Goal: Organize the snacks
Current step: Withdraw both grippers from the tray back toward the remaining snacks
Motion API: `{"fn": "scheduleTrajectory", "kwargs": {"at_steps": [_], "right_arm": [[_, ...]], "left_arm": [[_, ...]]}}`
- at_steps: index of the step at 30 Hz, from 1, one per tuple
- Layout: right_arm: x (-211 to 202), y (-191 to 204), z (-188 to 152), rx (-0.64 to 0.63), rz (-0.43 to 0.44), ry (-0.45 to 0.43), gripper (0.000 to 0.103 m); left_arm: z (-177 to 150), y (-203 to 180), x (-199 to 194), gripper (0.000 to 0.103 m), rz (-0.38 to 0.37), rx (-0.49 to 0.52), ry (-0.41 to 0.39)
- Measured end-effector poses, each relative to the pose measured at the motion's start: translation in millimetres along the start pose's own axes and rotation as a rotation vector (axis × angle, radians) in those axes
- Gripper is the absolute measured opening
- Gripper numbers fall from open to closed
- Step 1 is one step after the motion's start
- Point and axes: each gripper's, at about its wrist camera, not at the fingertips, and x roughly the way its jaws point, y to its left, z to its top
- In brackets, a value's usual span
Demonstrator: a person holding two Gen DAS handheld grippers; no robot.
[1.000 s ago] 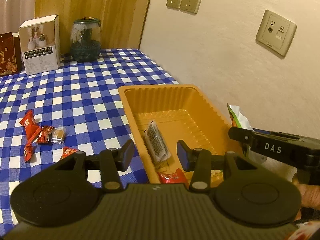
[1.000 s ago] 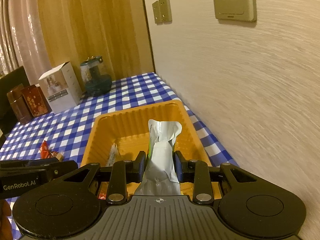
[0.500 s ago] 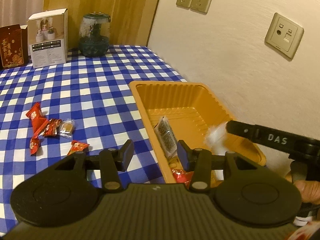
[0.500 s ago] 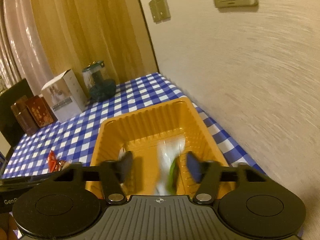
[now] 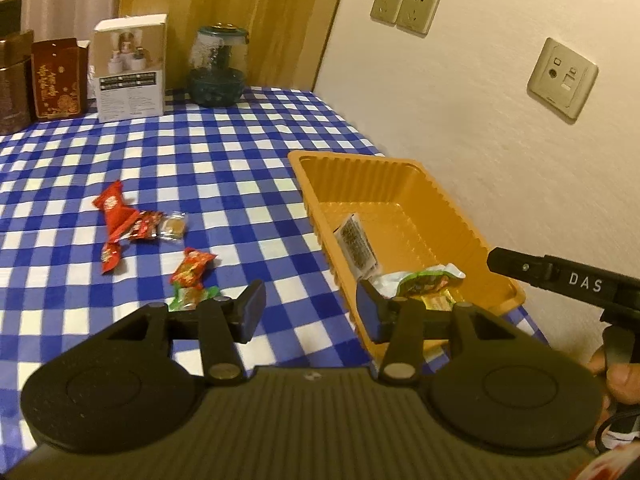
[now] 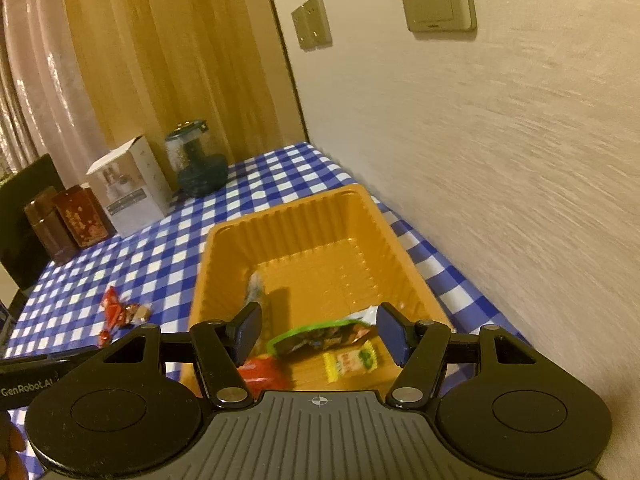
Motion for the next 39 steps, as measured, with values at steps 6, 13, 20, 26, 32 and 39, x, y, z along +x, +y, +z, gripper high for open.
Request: {"fn": "scheduleTrajectory", "kwargs": {"at_steps": [6, 13, 20, 26, 32, 39], "right_arm": [[-20.9, 21.4, -7.0, -0.018, 0.014, 0.000, 0.066], [-41.6, 44.7, -17.8, -0.040, 0.034, 0.000, 0.069], [-51.1, 66.5, -32.8, -0.082, 0.051, 0.016, 0.072], [-52.6, 87.3, -54.2, -0.097, 0.084, 0.033, 0.074], [-49.5, 105.3, -76.3, -0.111, 0.105, 0.065, 0.075], [-42.9, 120.4, -91.6, -0.127, 0.118, 0.101, 0.075]], "left_arm": [[-9.1, 8.7, -29.6, 0.054, 0.018, -0.007, -0.009], [-20.9, 21.0, -60.8, 0.060, 0.049, -0.015, -0.021], [-36.3, 37.0, -83.4, 0.066, 0.074, -0.023, -0.021], [-50.3, 61.1, -97.1, 0.070, 0.117, -0.055, -0.018], [-56.4, 84.8, -107.3, 0.071, 0.156, -0.082, -0.026], [-61.9, 103.7, -111.7, 0.072, 0.183, -0.107, -0.024]]}}
